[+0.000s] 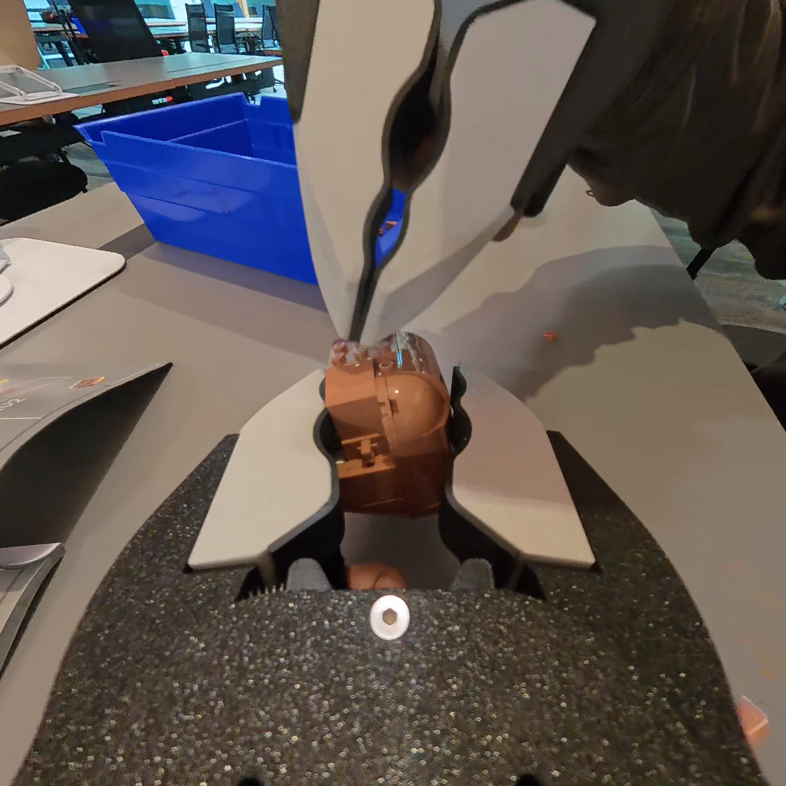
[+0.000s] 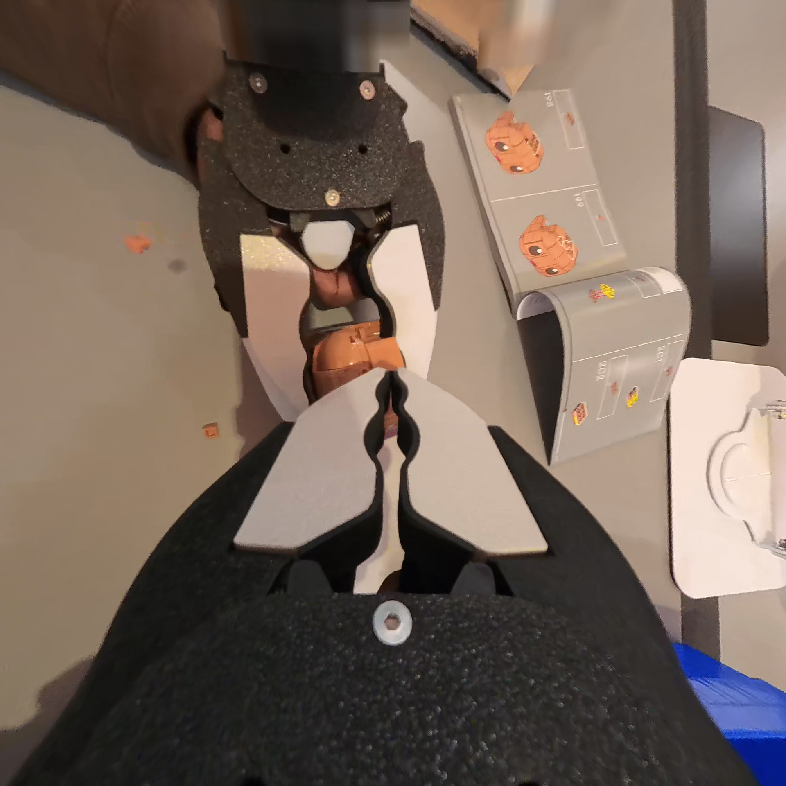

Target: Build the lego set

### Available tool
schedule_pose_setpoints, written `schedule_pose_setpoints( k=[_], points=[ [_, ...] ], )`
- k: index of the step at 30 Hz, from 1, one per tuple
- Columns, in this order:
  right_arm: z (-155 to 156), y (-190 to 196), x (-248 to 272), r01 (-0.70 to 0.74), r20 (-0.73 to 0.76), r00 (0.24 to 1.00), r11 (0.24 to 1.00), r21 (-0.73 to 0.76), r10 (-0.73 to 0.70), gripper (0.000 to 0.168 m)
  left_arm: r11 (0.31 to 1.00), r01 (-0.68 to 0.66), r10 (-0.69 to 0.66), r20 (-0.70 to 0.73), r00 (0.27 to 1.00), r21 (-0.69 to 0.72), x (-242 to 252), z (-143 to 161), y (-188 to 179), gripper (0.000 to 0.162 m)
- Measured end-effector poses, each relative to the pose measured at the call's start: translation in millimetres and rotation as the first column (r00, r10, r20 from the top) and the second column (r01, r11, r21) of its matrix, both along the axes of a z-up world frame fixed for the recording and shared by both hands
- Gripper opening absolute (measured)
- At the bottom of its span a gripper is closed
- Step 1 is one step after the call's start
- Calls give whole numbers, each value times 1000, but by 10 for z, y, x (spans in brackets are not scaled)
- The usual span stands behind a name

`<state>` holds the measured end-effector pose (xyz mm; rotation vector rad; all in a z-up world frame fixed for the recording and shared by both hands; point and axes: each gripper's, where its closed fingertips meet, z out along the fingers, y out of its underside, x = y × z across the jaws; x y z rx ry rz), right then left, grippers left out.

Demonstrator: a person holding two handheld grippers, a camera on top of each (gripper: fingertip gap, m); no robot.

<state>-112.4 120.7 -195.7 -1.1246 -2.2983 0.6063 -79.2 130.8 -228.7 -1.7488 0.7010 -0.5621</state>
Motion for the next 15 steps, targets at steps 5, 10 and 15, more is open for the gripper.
schedule_pose_setpoints(
  k=[5, 10, 15],
  points=[
    [110, 60, -14, 41, -68, 997, 999, 26, -39, 0, 999, -39, 38, 22, 999, 2, -63, 10, 43, 52],
    [241, 12, 125, 151, -270, 956, 981, 121, -114, 0, 989, -147, 146, 58, 988, 18, -276, 50, 128, 52],
    [-28, -66, 367, 239, -325, 922, 970, 53, -209, 0, 973, -231, 232, 86, 969, -21, -487, 35, 205, 52]
  ],
)
